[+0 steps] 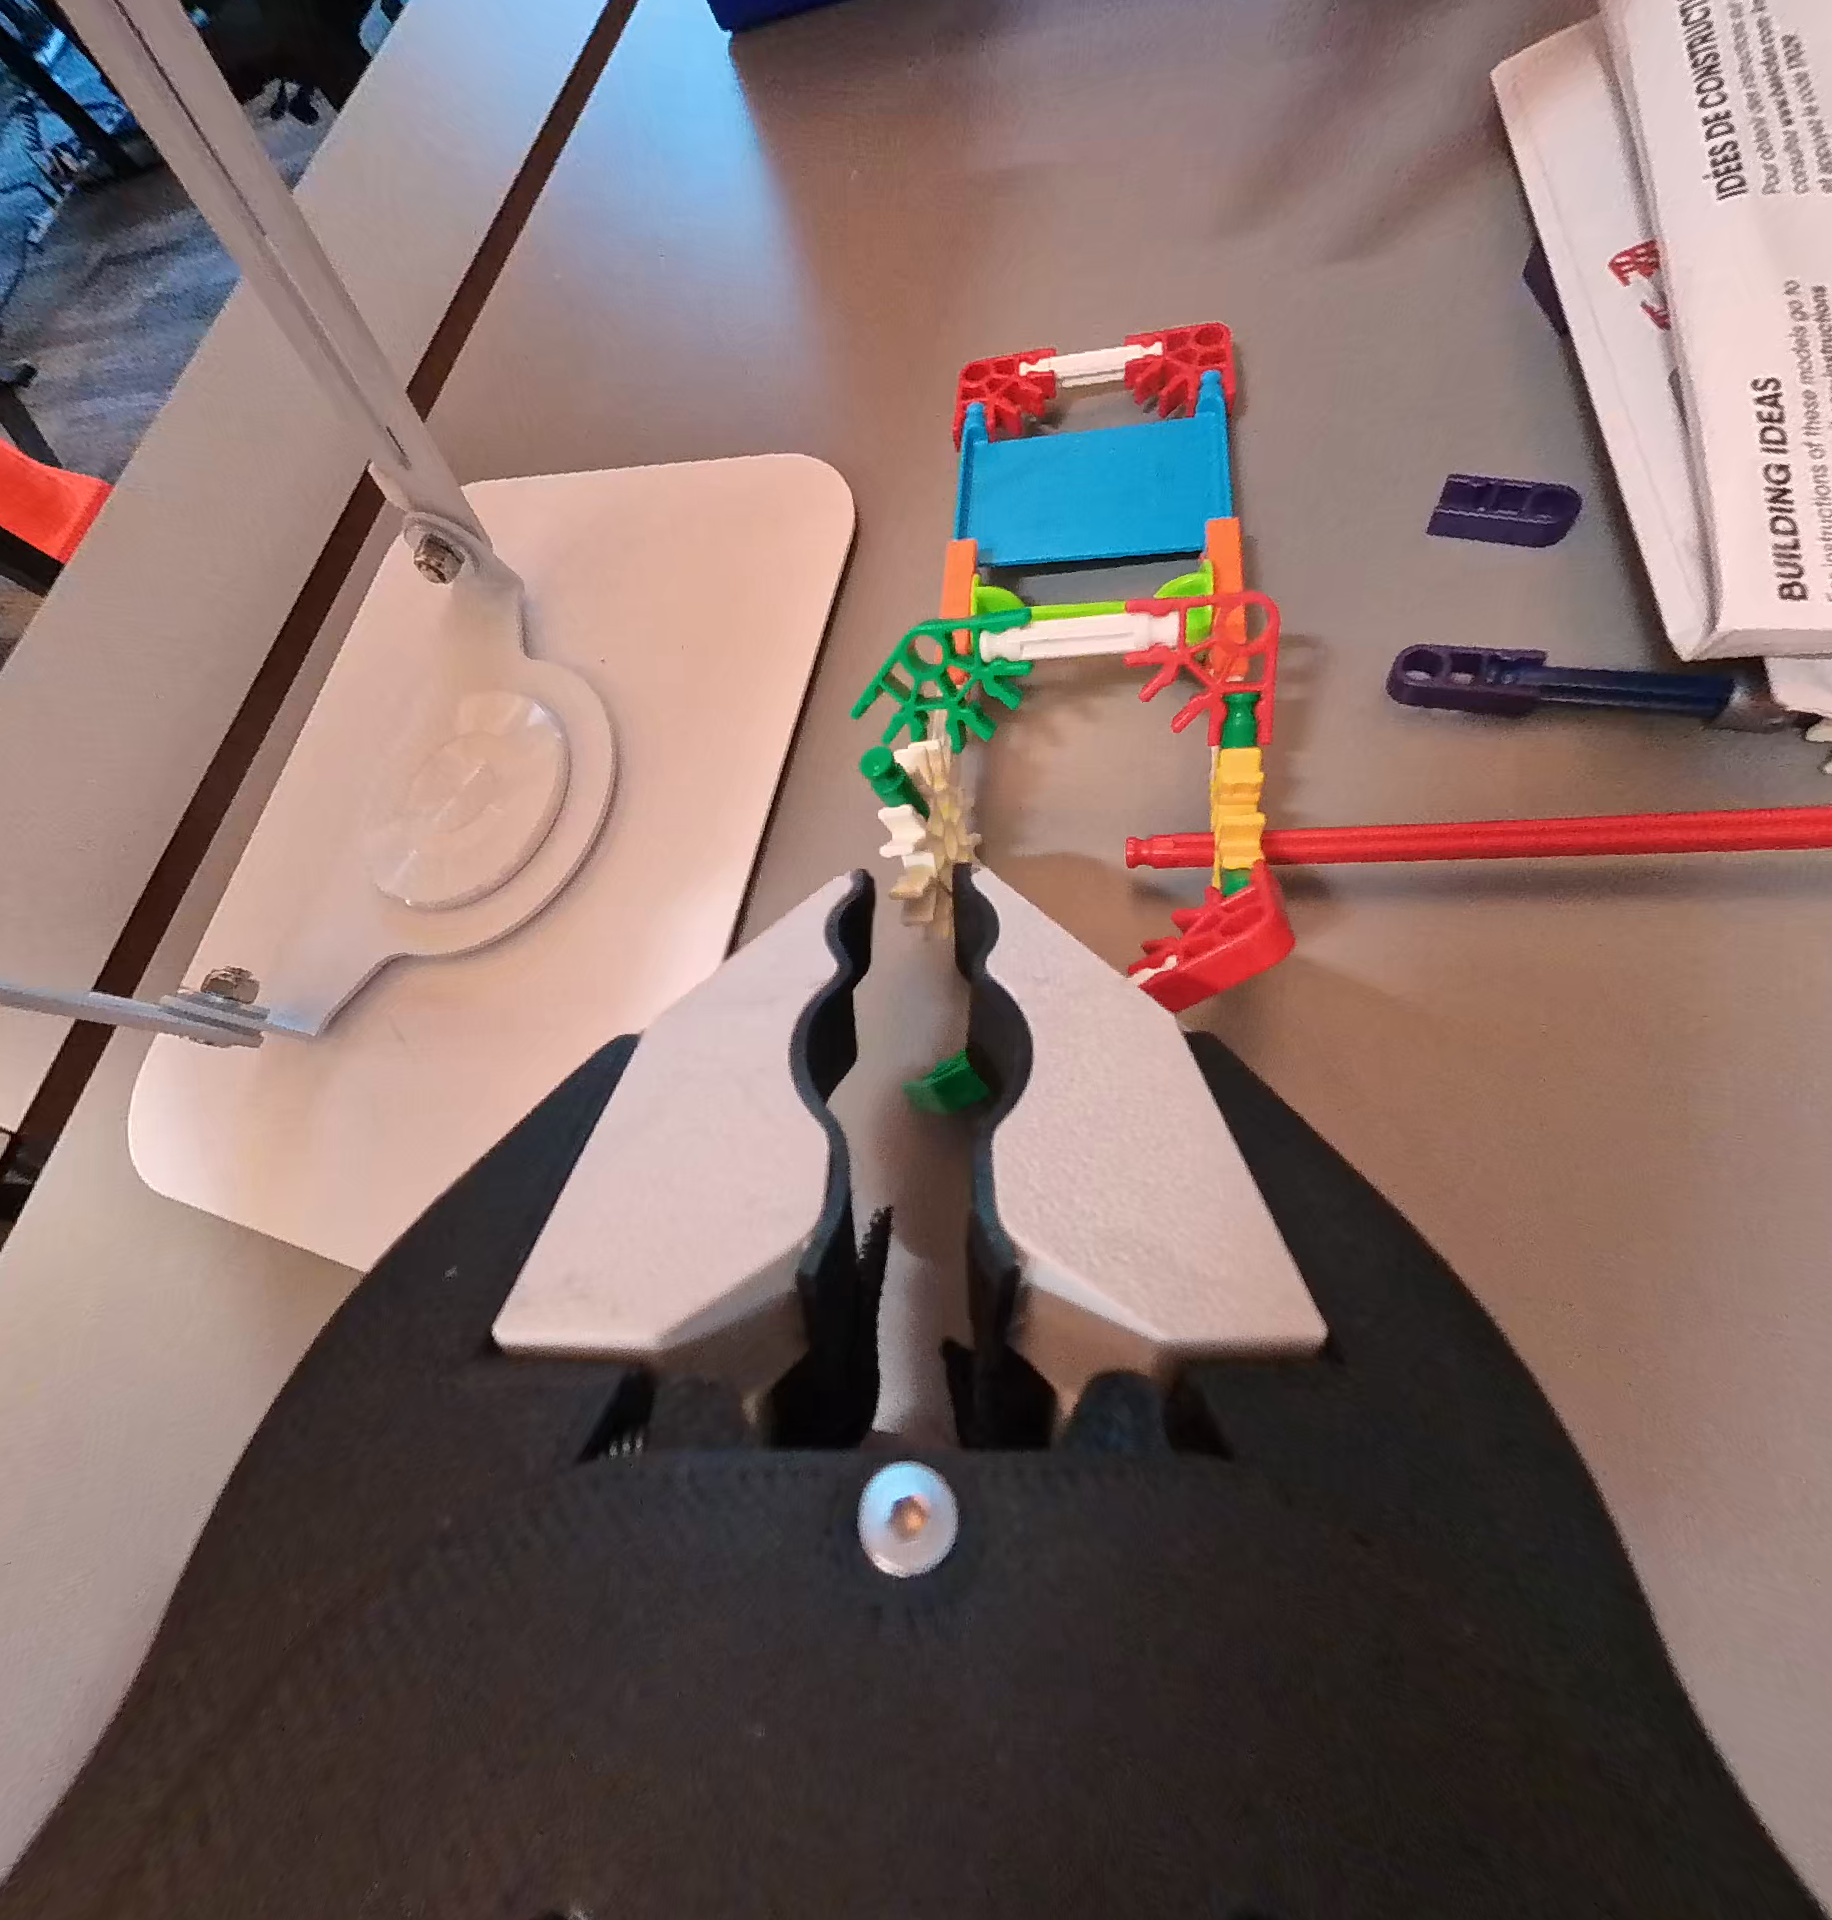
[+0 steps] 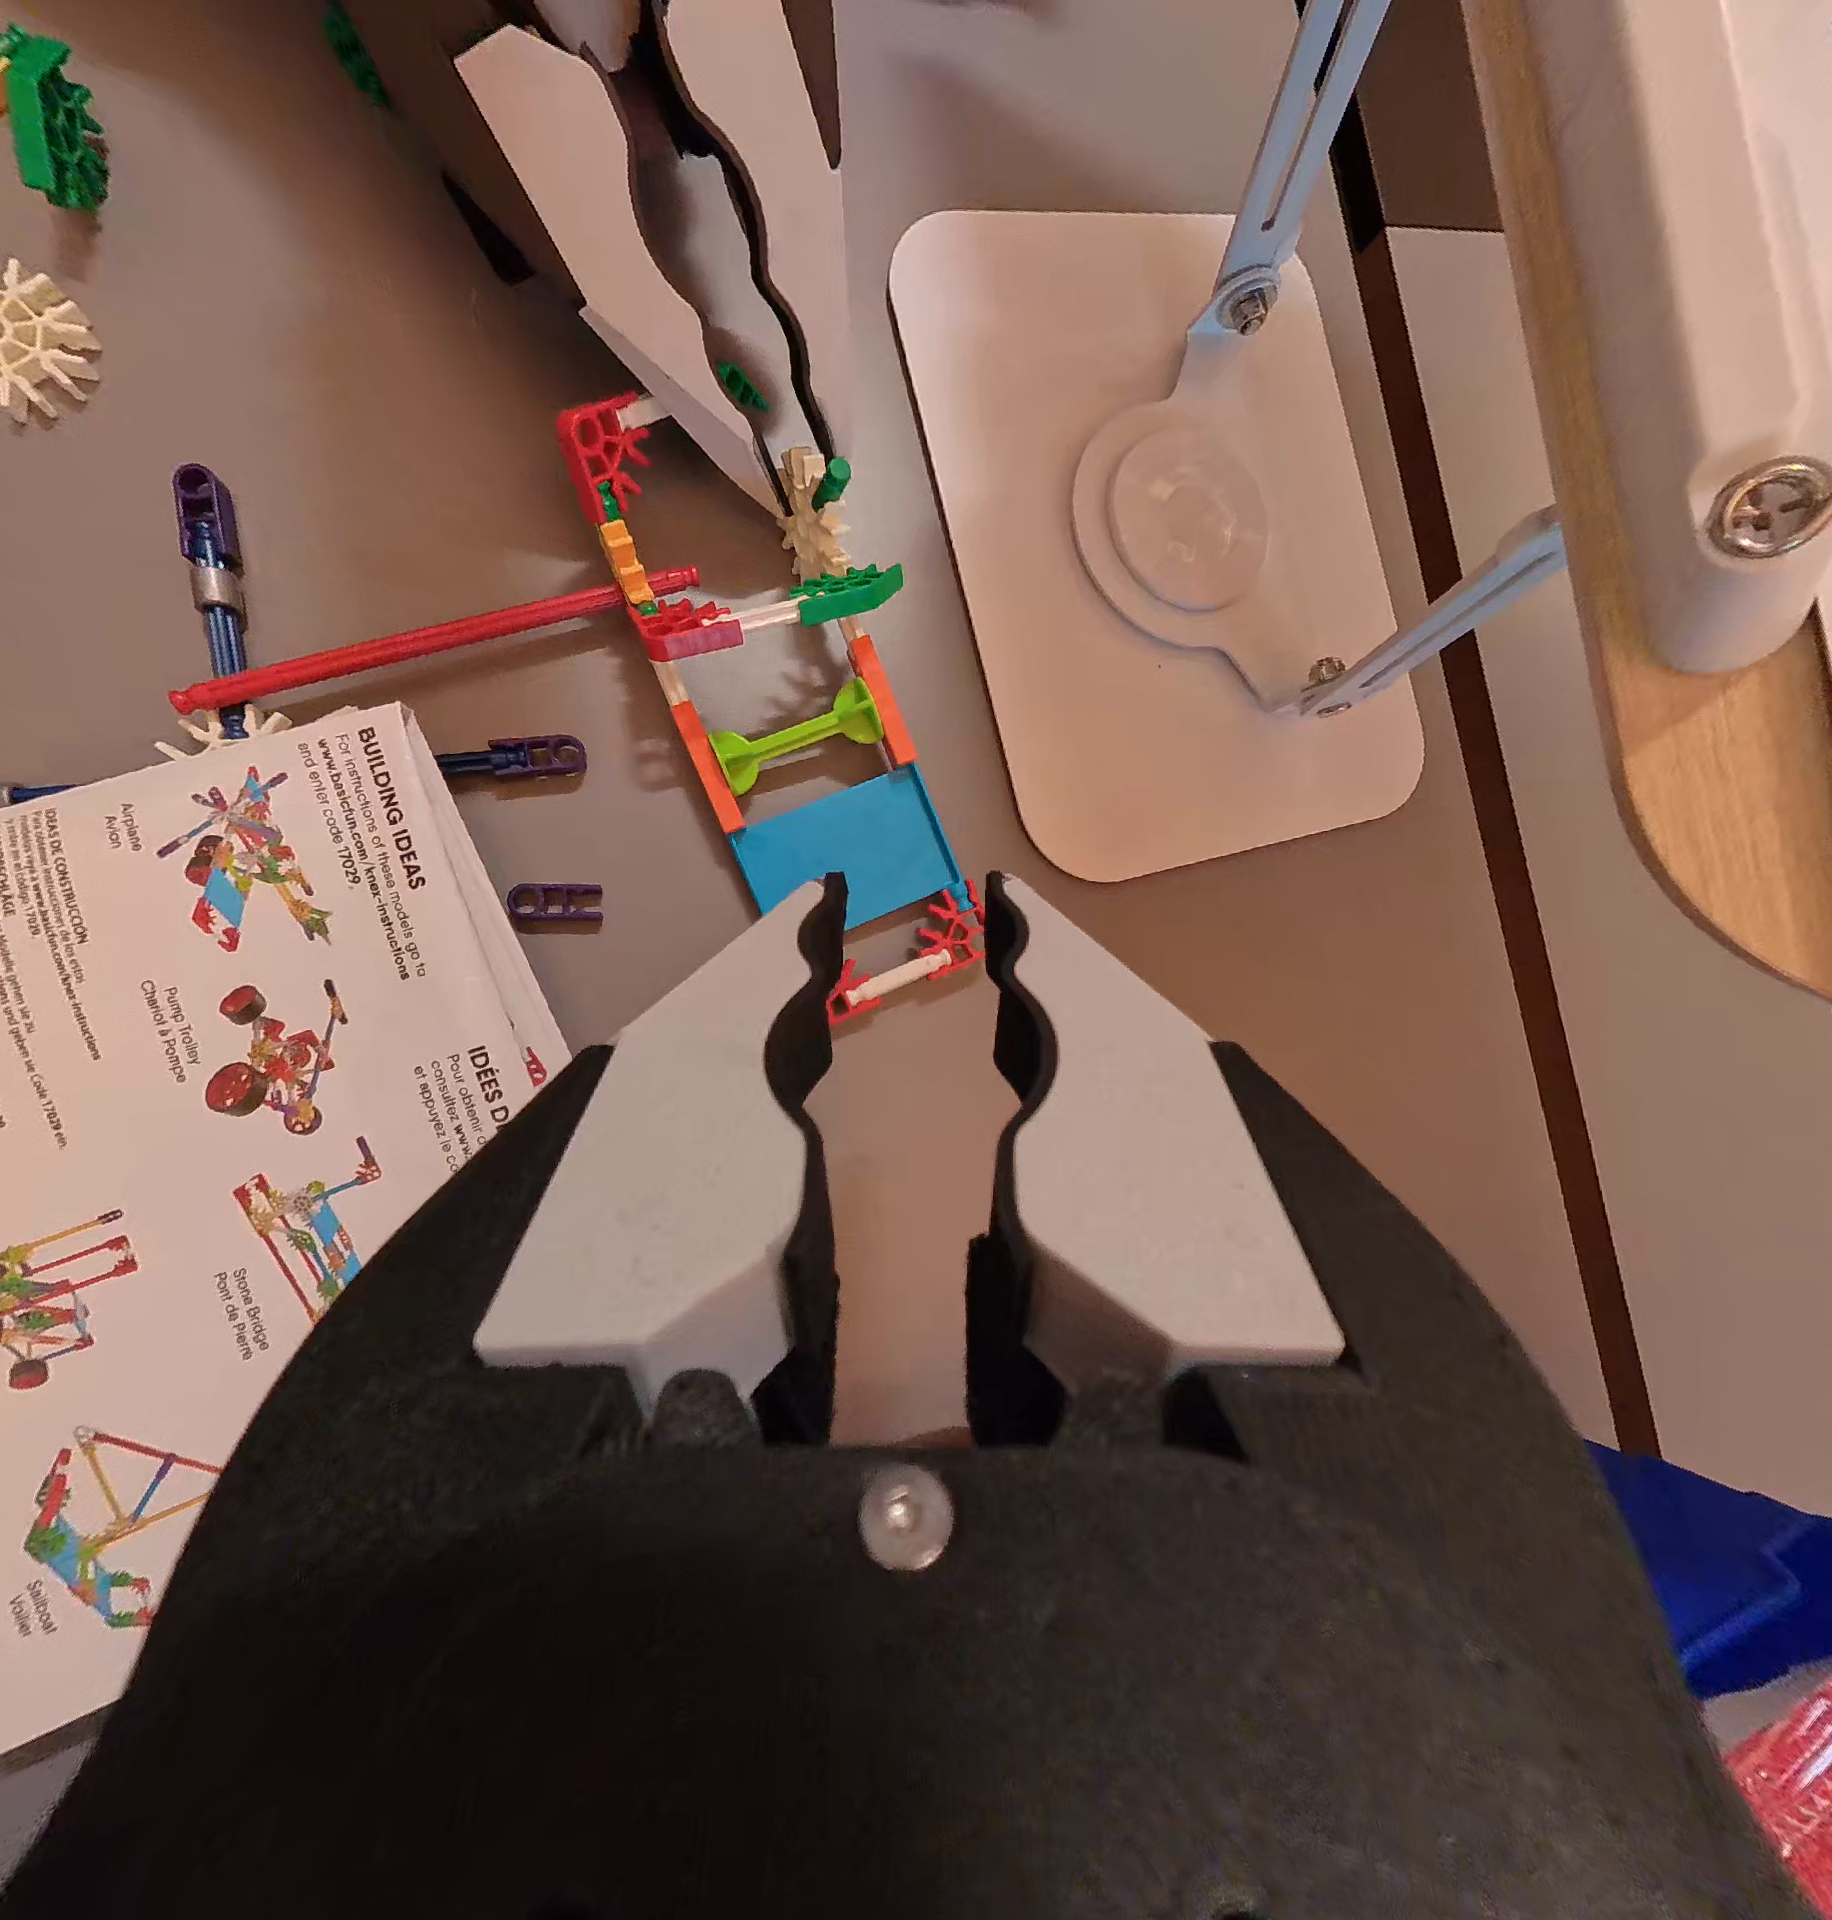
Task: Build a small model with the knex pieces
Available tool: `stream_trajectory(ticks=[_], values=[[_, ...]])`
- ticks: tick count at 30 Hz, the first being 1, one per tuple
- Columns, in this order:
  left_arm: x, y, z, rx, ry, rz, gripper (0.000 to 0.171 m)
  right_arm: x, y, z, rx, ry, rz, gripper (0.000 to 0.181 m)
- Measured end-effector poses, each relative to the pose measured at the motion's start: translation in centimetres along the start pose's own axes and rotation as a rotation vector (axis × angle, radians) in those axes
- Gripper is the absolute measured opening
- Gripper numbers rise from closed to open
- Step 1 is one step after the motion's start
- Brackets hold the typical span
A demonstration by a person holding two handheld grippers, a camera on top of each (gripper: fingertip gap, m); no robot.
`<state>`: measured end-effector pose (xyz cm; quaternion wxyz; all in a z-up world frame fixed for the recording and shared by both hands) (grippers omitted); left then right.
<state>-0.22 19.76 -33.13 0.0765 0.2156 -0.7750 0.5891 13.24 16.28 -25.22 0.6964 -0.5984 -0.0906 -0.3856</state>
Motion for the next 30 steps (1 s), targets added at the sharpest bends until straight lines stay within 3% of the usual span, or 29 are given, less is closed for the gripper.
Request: stream_trajectory(ticks=[6, 30], values=[[-0.1, 0.0, -0.4, -0.001, -0.022, 0.017, 0.02, 0.1, -0.1, 0.1, 0.005, 0.004, 0.008, 0.025], [-0.1, 0.0, -0.4, 0.01, -0.012, 0.027, 0.019, -0.9, 0.5, -0.2, 0.015, -0.019, -0.007, 0.026]])
Point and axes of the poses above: each gripper's, where its closed fingertips meet, x back along the fingers, y out of its underside, z = x × y across the jaws, the point moved 2 cm from there along x, back along the fingers, and after that the axes turned 15 degrees about z, right-handed, at the moved point
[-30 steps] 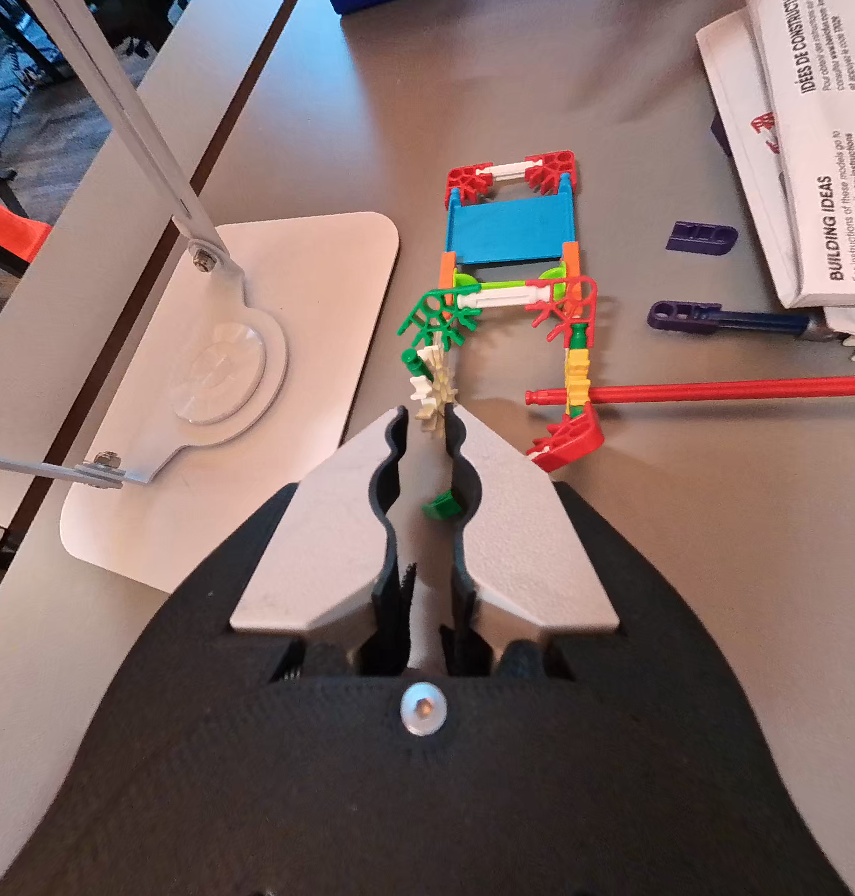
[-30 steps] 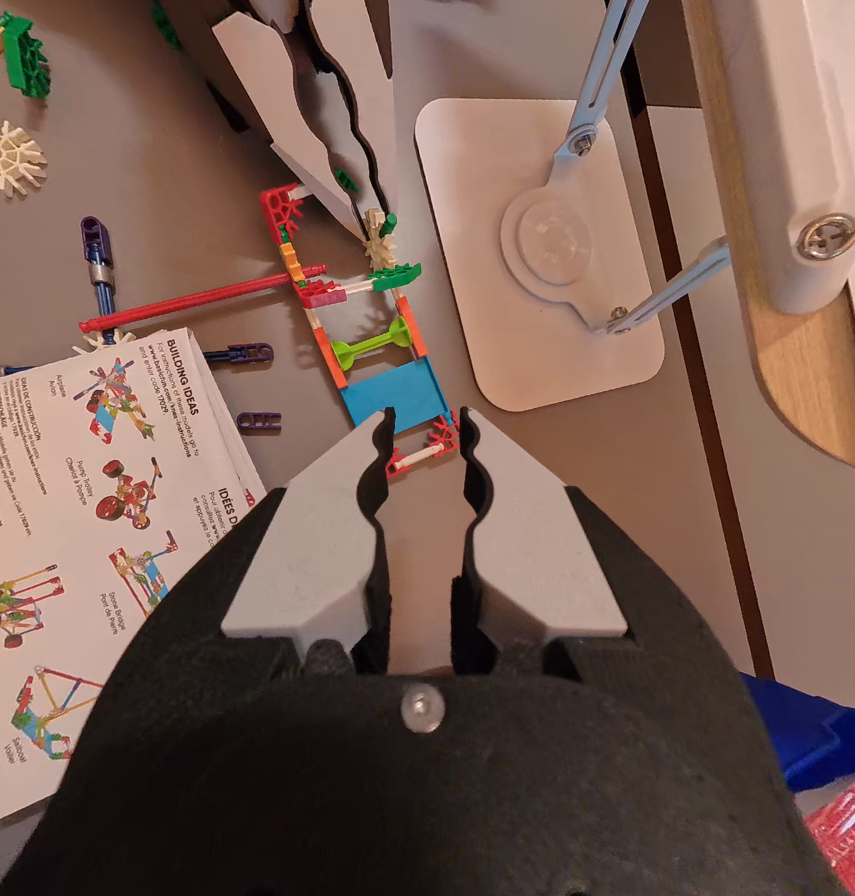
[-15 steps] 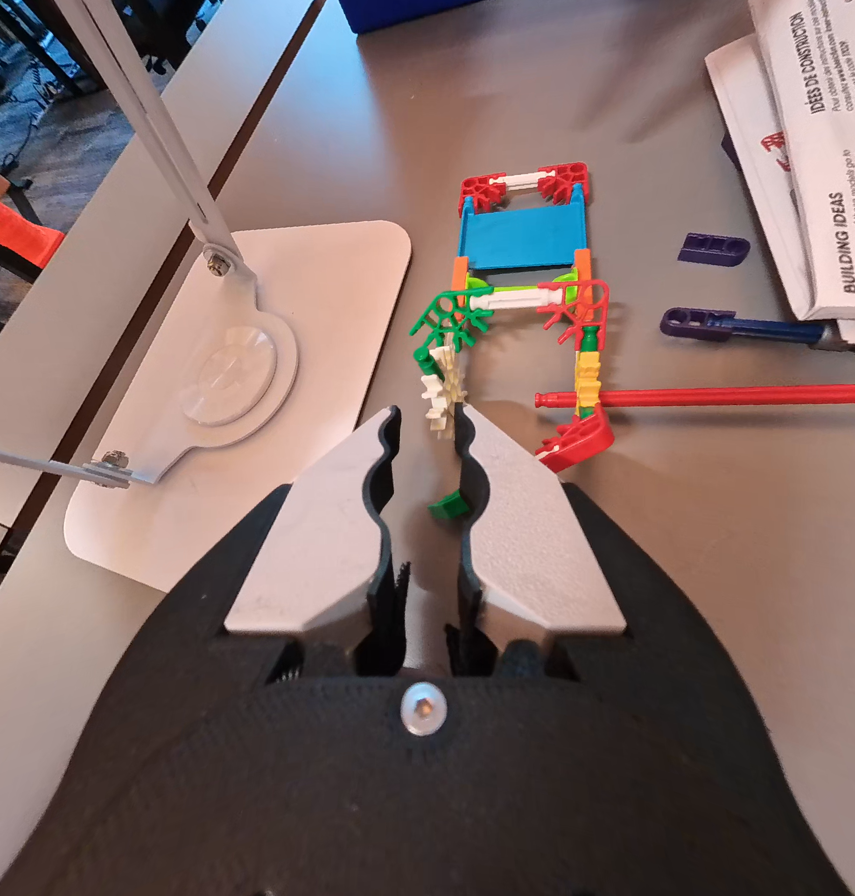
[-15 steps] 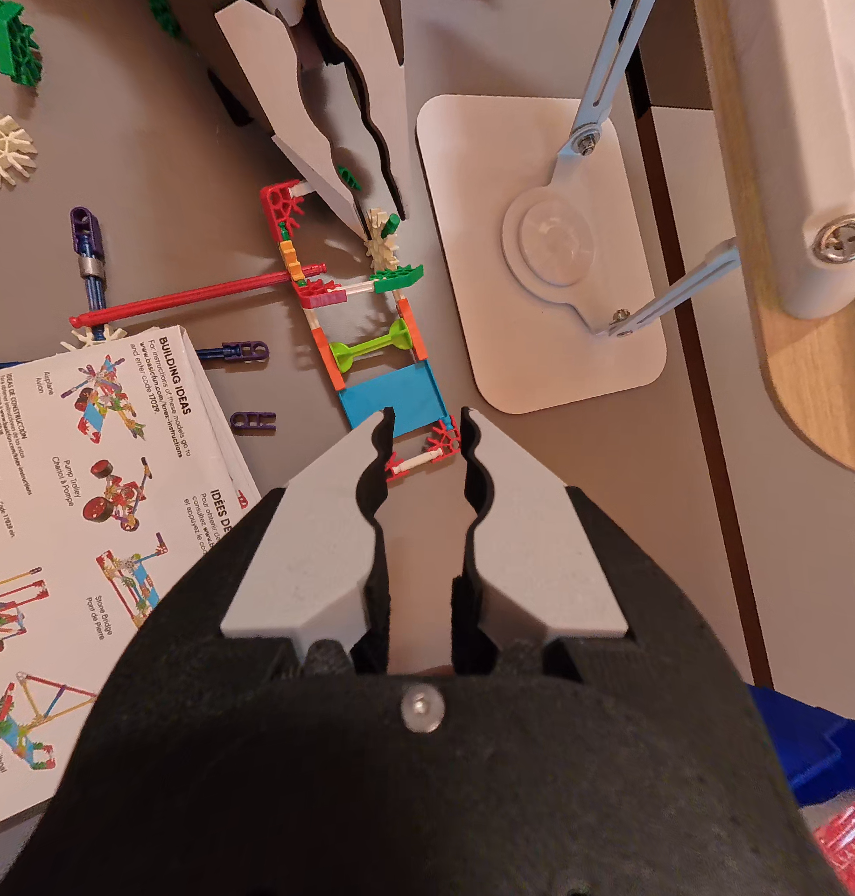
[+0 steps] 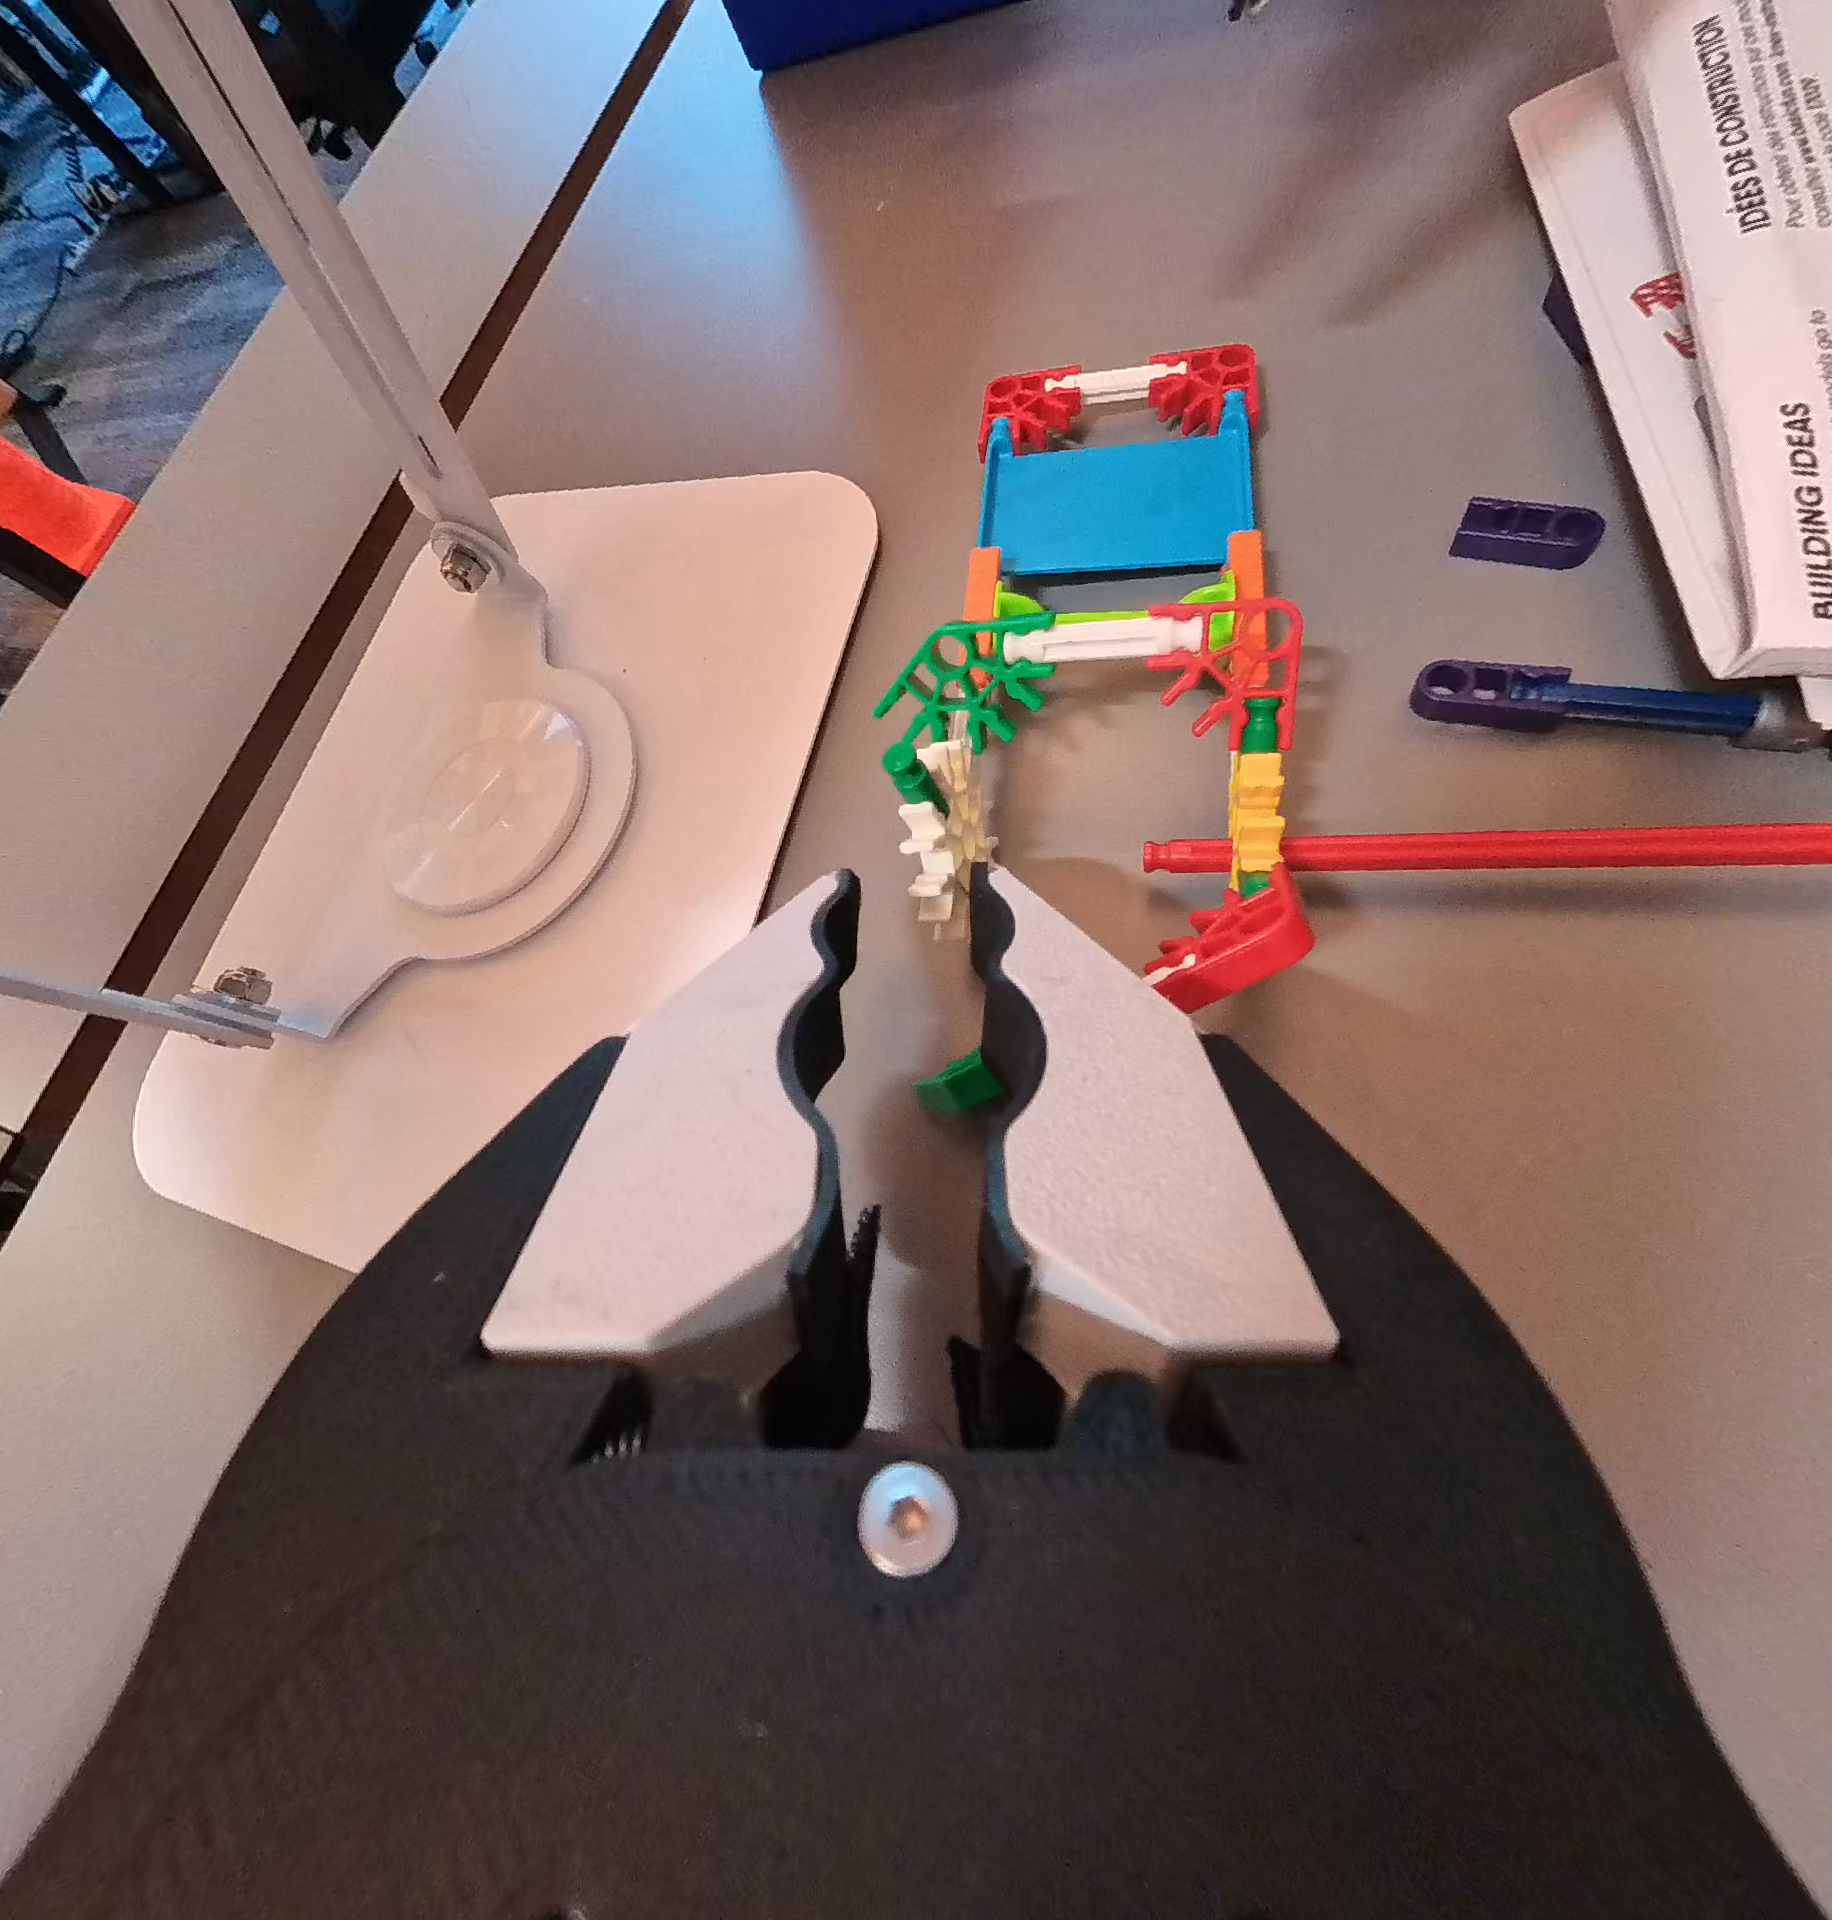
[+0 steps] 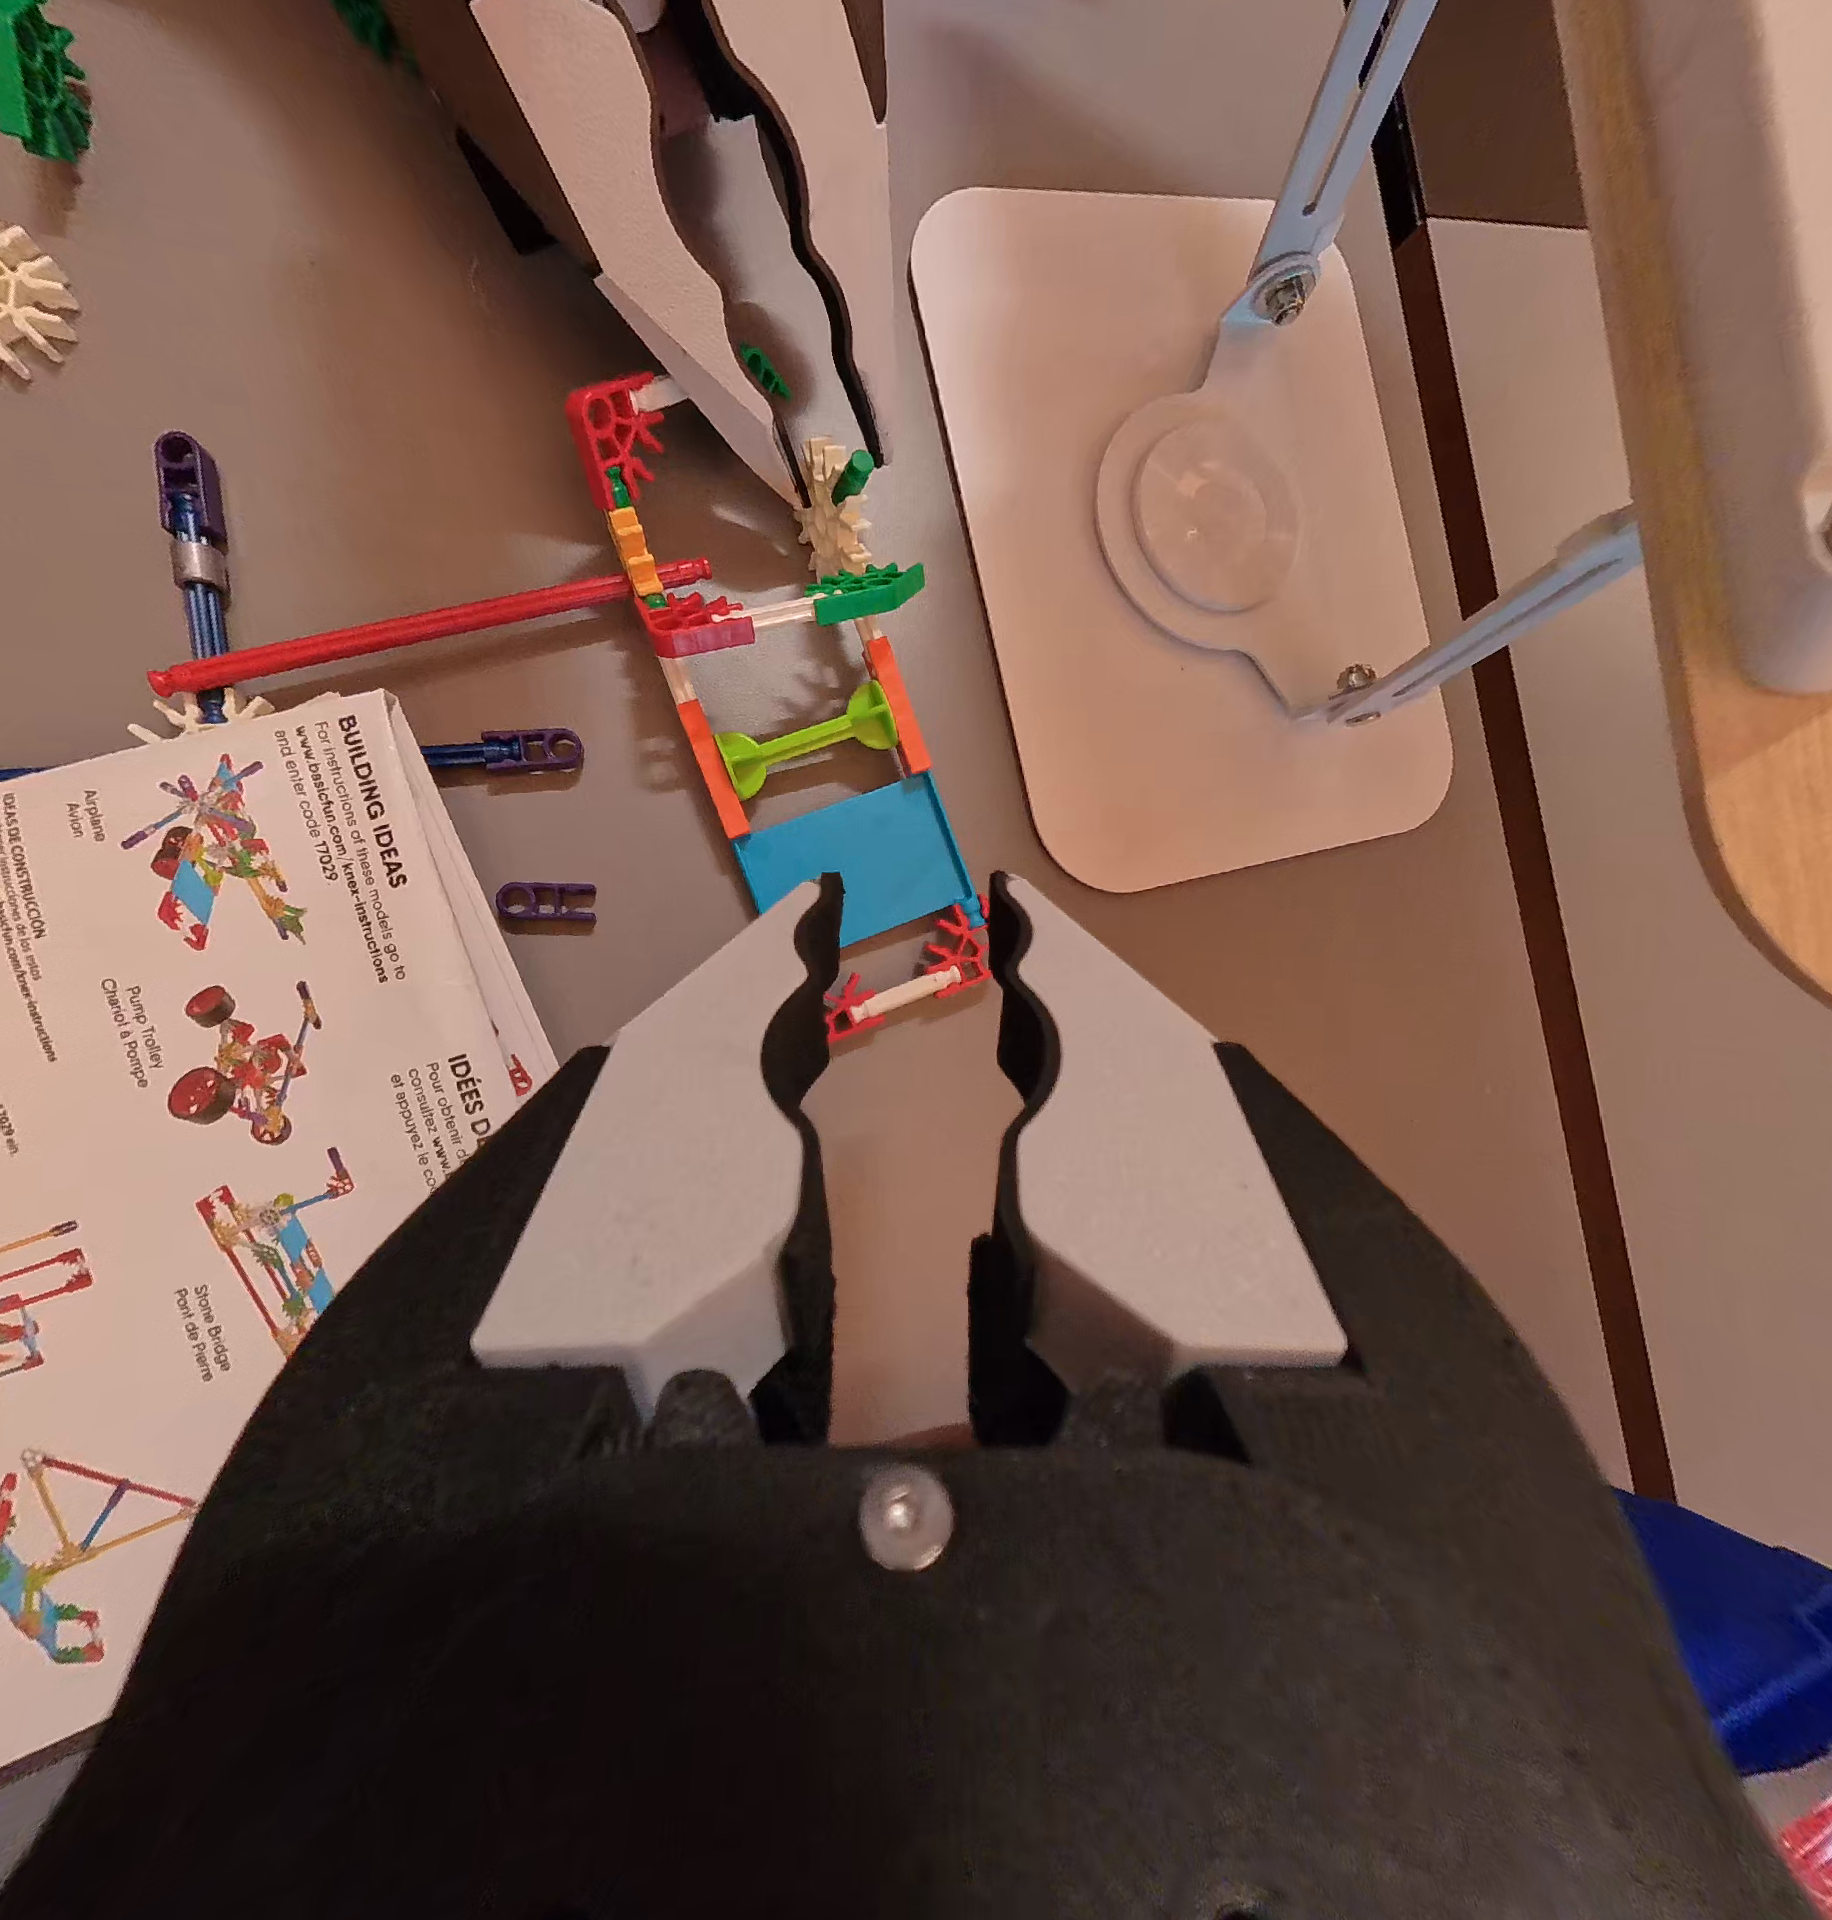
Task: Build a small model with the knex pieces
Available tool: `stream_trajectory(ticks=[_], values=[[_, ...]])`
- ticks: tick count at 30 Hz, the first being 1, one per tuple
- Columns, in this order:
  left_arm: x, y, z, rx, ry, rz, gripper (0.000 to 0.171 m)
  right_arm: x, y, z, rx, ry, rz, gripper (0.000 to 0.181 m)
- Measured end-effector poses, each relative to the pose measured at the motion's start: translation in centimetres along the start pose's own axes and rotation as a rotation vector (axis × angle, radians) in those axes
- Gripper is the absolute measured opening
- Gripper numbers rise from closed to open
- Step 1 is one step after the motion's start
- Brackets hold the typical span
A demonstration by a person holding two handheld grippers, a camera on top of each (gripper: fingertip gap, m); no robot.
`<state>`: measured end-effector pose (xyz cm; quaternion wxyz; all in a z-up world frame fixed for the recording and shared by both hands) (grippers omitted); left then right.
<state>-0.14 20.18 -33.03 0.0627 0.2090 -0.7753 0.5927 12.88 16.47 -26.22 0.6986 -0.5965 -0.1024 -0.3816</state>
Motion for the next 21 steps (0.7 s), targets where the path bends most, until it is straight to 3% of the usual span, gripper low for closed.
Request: stream_trajectory(ticks=[9, 15, 21], values=[[0.0, -0.2, -0.2, 0.0, -0.014, -0.002, 0.022, 0.1, -0.1, 0.0, 0.003, -0.001, 0.001, 0.026], [1.0, -0.7, -0.9, -0.019, -0.053, -0.097, 0.039, 0.4, -0.4, 0.0, 0.009, 0.004, 0.008, 0.026], [4.6, -4.6, -0.3, -0.162, -0.084, -0.18, 0.043, 1.0, -0.9, 0.0, 0.023, 0.017, 0.018, 0.026]])
Point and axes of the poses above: each gripper's, where its closed fingertips meet, x back along the fingers, y out of its underside, z = x × y across the jaws, the point moved 2 cm from there along x, back along the fingers, and after that the axes turned 15 degrees about z, right-handed, at the moved point
